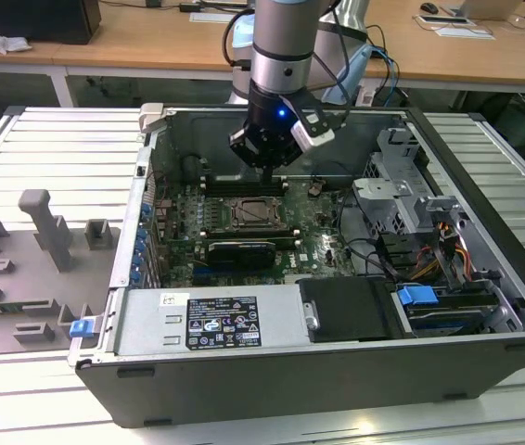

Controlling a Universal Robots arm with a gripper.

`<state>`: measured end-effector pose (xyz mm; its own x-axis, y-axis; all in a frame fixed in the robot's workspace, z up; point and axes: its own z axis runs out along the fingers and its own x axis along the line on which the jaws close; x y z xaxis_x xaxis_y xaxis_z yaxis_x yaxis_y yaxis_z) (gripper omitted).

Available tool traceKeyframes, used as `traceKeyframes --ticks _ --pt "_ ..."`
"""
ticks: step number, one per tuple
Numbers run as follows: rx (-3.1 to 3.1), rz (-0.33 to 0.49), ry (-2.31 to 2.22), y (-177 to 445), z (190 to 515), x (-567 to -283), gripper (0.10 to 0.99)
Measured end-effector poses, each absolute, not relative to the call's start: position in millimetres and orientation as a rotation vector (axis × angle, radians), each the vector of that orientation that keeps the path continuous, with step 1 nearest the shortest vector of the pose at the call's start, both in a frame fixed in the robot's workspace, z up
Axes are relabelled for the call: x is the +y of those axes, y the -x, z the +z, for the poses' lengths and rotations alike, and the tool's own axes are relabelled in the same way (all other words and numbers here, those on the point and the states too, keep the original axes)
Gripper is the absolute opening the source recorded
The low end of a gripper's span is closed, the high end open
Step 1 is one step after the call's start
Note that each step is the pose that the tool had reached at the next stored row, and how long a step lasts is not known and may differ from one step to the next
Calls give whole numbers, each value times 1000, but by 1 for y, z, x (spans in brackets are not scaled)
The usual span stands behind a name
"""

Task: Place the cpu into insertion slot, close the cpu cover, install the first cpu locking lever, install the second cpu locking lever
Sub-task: 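Install the second cpu locking lever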

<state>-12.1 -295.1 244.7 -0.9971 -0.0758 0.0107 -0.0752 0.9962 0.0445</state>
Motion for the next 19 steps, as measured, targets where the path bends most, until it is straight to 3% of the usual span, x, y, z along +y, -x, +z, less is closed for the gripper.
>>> traceKeyframes --ticks 19 --pt "-3126 -69 -118 12 245 -314 106"
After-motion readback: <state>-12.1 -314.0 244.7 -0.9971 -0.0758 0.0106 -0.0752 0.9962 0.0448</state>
